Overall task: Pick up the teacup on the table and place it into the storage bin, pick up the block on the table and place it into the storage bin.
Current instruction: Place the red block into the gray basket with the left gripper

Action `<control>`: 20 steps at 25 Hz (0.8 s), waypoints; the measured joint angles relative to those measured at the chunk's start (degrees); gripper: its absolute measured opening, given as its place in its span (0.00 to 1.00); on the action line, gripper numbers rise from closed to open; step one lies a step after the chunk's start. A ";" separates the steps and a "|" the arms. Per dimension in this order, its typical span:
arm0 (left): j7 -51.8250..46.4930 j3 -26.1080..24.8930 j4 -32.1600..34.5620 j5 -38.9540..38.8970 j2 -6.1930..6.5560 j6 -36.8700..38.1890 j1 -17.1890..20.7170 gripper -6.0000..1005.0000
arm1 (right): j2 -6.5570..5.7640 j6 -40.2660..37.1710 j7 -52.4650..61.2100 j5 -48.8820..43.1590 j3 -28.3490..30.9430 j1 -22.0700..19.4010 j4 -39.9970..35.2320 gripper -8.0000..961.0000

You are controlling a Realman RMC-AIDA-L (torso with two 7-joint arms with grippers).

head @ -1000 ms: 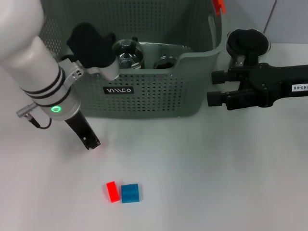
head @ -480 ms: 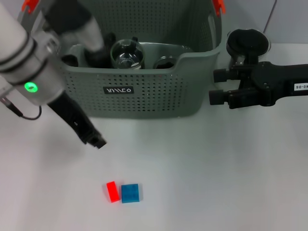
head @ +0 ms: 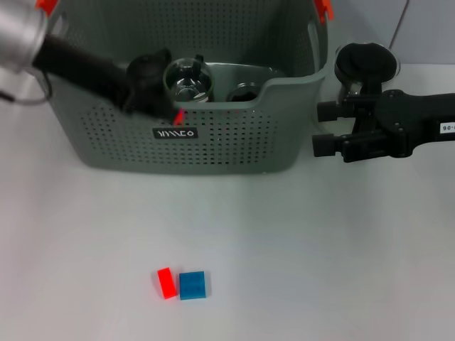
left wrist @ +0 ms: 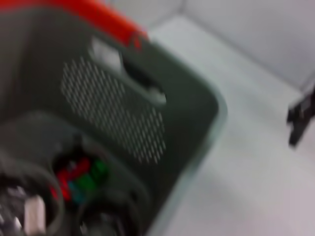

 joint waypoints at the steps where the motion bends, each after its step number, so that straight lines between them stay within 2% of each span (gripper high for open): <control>1: -0.14 -0.73 0.79 -1.42 0.73 -1.19 -0.39 0.19 | -0.12 -0.07 0.00 0.00 -0.02 0.05 0.00 0.96; 7: -2.81 -2.56 5.78 -3.71 3.92 -11.97 -3.13 0.19 | -0.46 -0.74 0.00 -0.14 -0.10 0.13 0.03 0.96; 9: -3.49 -2.15 7.68 -3.34 4.45 -15.73 -3.75 0.19 | -0.54 -0.85 0.01 -0.24 -0.13 0.13 0.04 0.96; 15: -6.42 2.06 11.12 0.13 4.35 -27.49 -4.18 0.19 | -0.69 -0.87 -0.01 -0.33 -0.42 -0.18 0.06 0.96; 20: -6.78 2.88 11.36 0.47 3.62 -30.50 -3.86 0.19 | -0.69 -1.18 -0.04 -0.41 -0.50 -0.08 0.07 0.96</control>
